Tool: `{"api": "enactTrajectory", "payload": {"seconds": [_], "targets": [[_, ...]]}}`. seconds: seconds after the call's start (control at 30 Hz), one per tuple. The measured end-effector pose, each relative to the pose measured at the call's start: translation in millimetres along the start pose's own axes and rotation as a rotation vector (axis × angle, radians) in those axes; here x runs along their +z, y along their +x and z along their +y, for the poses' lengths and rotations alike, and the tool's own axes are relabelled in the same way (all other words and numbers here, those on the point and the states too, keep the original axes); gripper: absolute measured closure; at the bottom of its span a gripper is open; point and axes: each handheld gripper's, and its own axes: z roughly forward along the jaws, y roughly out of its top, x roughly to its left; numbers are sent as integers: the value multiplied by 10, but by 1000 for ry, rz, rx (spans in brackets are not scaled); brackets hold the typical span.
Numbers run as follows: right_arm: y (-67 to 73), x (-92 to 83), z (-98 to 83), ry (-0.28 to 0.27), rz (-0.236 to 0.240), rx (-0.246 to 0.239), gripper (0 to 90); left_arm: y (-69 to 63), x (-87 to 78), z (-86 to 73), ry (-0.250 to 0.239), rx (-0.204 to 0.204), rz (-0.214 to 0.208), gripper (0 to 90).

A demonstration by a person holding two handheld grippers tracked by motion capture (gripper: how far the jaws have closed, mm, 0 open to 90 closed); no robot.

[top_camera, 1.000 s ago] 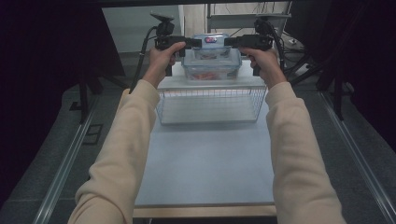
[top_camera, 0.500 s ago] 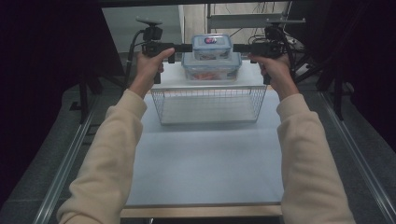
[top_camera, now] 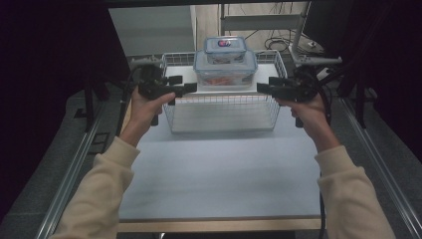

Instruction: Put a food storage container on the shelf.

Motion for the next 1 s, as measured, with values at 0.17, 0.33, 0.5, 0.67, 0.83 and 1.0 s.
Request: {"api": "enactTrajectory", "payload": {"seconds": [0.17, 0.33, 0.5, 0.67, 0.83, 1.0], "targets": [[90, -166, -394, -3, 50, -8, 335, -77, -100, -406, 9, 11, 4, 232], [105, -253, -770, 1, 78, 8, 328, -111, -134, -815, 33, 27, 14, 231], [84, -276, -1163, 45, 75, 12, 316, -149, -88, -1190, 77, 31, 22, 231], [72, -244, -1532, 87, 60, 22, 314, -154, -24, -1437, 107, 6, 10, 232], [59, -209, -1642, 103, 61, 30, 309, -167, 0, -1479, 107, -4, 3, 232], [91, -224, -1626, 83, 65, 14, 294, -176, 2, -1515, 103, -17, 14, 234]]}}
